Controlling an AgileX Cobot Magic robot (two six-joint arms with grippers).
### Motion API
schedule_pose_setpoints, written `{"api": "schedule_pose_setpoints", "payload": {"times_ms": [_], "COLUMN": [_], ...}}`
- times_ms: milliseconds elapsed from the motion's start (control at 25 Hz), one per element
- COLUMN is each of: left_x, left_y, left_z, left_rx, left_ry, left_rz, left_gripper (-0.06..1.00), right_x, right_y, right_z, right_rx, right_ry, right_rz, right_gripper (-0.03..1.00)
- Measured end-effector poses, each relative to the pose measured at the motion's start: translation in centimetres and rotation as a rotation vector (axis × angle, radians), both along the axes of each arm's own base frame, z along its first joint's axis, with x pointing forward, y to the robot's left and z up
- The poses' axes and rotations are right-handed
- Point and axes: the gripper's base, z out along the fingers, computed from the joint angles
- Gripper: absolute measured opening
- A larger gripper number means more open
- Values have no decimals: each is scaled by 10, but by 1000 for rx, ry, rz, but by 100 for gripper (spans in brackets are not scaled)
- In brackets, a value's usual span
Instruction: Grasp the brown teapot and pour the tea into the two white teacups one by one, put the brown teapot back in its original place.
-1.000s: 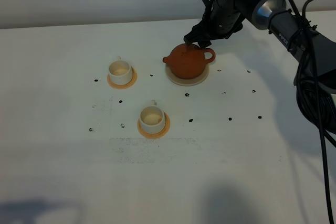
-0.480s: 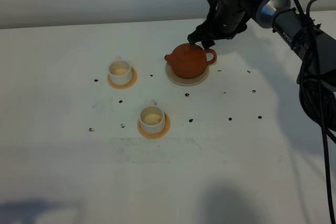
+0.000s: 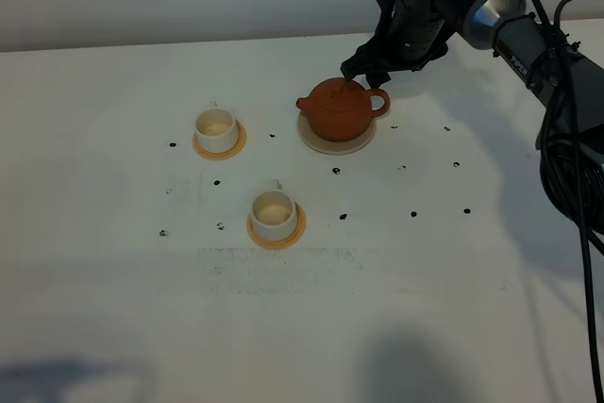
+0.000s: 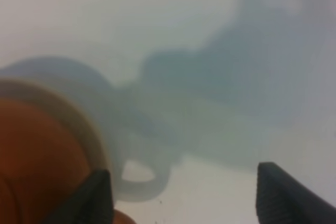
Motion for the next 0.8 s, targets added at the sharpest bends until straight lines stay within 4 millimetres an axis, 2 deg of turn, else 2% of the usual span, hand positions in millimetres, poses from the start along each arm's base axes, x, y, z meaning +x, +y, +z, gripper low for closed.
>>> {"api": "schedule_pose_setpoints", "payload": {"times_ms": [320, 800], "left_x": [0, 0], "left_y": [0, 0], "left_z": [0, 0], "left_rx": [0, 1], "left_ry": [0, 0], "left_rz": [0, 0], "left_gripper": [55, 55], "right_x": [-3, -6], "right_y": [-7, -8], "right_z": [1, 1], "right_rx": [-8, -10], "right_ry": [24, 53], "right_rz": [-10, -16], "right_gripper": [58, 58]}}
